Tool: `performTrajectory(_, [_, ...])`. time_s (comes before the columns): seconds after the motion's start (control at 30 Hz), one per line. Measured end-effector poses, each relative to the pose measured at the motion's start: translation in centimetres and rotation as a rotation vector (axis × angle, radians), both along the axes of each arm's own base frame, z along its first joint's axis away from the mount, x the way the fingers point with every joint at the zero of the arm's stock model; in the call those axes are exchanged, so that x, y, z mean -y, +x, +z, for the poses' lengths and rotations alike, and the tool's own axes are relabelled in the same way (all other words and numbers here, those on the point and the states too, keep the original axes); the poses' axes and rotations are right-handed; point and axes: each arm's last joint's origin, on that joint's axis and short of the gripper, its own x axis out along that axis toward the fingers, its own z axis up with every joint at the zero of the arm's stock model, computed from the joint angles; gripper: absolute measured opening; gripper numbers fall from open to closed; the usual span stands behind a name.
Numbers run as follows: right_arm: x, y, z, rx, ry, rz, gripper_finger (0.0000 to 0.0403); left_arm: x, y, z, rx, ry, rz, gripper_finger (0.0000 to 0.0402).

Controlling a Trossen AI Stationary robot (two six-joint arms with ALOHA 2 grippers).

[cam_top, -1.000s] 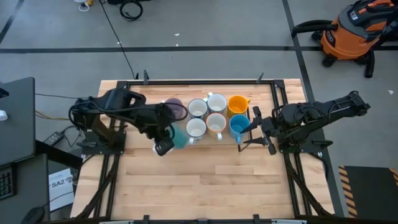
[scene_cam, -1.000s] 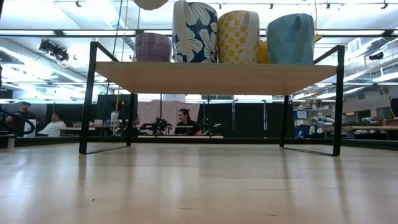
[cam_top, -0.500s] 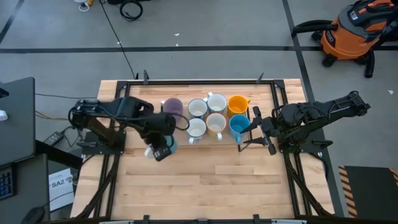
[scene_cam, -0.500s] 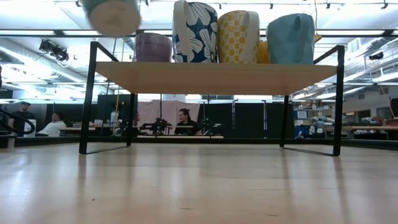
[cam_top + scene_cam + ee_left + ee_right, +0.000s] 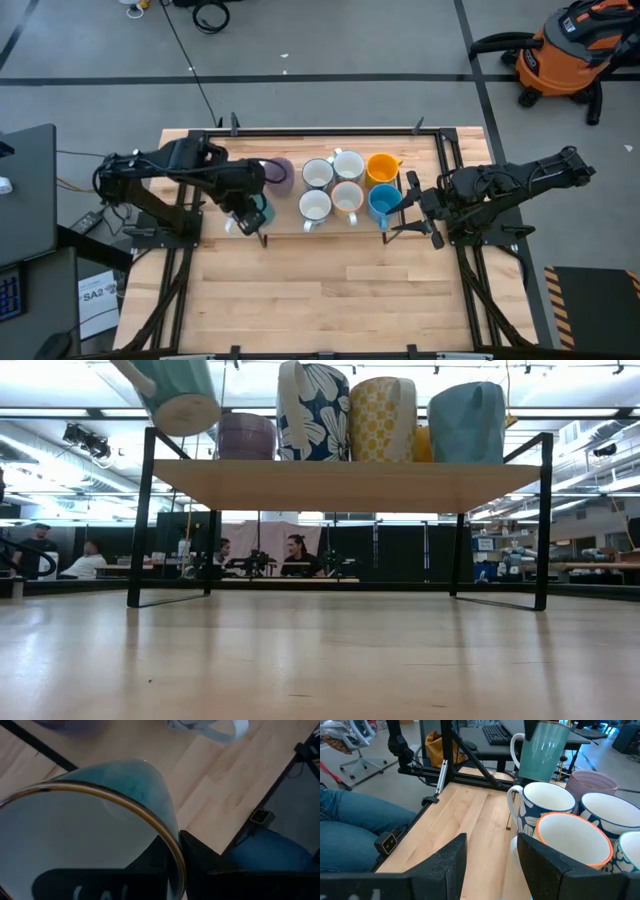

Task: Place coffee mugs
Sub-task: Put the green mug on the shelf

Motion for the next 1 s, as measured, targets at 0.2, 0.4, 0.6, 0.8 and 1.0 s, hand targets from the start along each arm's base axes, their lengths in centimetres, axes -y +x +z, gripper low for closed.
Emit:
performTrajectory(0.2, [0.0,0.0,0.0,0.000,0.000,0.000,0.0180,-0.1,0.5,-0.3,-0.005,0.022,0.007,0.0032])
performTrajectory(0.4, [0.0,0.0,0.0,0.000,0.000,0.000,0.0180,-0.1,0.5,-0.2,-0.001,0.018,0.044,0.0032])
performTrajectory(0.6, [0.0,0.0,0.0,0.000,0.000,0.000,0.0180,-0.1,1.2,0.0,0.071,-0.001,0.064,0.0032])
performTrajectory(0.8, [0.0,0.0,0.0,0.000,0.000,0.000,0.0180,-0.1,1.8,-0.3,0.073,0.023,0.092,0.0032])
performTrajectory(1.0, [0.0,0.0,0.0,0.000,0.000,0.000,0.0180,0.0,2.9,-1.2,0.030,0.043,0.095,0.0032])
